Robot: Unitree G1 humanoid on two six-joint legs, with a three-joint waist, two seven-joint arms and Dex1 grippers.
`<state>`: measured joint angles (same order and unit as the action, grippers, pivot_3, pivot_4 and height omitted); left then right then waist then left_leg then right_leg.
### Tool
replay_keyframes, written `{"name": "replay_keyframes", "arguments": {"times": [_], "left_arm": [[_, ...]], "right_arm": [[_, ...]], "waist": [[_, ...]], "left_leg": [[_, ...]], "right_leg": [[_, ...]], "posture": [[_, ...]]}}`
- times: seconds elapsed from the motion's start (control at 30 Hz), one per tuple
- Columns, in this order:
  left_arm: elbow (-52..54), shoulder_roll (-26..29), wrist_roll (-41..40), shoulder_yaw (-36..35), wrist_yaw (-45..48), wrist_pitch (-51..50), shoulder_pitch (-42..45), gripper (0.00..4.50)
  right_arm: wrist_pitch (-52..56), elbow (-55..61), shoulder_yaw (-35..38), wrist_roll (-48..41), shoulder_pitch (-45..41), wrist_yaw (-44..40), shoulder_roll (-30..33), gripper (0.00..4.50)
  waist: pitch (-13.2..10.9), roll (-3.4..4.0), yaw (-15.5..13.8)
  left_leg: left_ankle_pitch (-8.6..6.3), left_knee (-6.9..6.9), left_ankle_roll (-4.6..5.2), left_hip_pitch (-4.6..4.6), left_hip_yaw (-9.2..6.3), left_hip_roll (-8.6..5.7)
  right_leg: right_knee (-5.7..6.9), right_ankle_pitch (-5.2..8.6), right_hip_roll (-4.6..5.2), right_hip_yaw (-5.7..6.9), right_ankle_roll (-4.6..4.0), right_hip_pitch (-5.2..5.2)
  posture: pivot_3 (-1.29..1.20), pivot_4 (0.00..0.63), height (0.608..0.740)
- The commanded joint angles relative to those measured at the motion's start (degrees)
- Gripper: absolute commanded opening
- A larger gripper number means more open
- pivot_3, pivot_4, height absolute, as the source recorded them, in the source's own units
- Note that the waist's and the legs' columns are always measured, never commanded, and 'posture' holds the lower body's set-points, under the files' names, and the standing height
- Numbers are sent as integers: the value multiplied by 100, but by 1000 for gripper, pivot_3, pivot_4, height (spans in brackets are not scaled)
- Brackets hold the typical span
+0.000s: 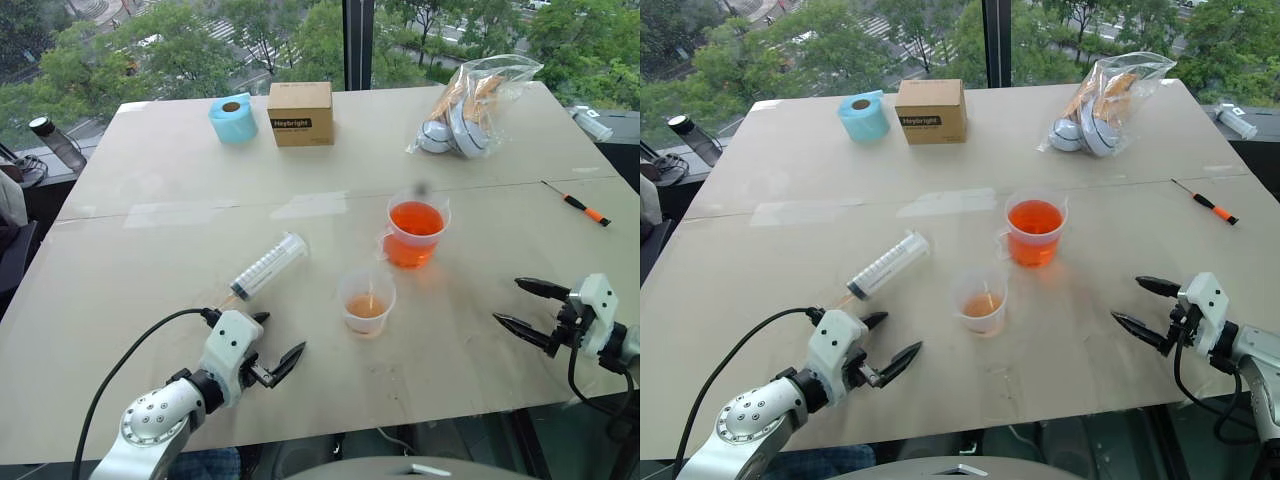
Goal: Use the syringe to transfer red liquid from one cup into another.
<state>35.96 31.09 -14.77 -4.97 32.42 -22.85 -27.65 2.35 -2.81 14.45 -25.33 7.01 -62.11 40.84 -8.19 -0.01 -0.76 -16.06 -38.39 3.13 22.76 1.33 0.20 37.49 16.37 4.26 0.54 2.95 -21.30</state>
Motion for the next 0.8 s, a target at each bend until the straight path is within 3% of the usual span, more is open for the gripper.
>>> {"name": "replay_keyframes", "arguments": {"times": [0.03, 0.8], "left_arm": [[264, 114, -78, -151, 99, -18, -117, 4500], [793, 605, -492, -407, 61, -1371, 430, 4500]], "right_arm": [[23, 51, 140, -99, -46, -90, 97, 4453], [86, 149, 45, -71, -108, -95, -59, 4453]], "waist": [[0, 0, 0], [-1, -2, 4]], "left_leg": [[0, 0, 0, 0, 0, 0], [0, 0, -1, 0, -1, 0]], "right_leg": [[0, 0, 0, 0, 0, 0], [1, -3, -3, 2, 6, 0]], "posture": [[0, 150, 740], [0, 150, 740]]}}
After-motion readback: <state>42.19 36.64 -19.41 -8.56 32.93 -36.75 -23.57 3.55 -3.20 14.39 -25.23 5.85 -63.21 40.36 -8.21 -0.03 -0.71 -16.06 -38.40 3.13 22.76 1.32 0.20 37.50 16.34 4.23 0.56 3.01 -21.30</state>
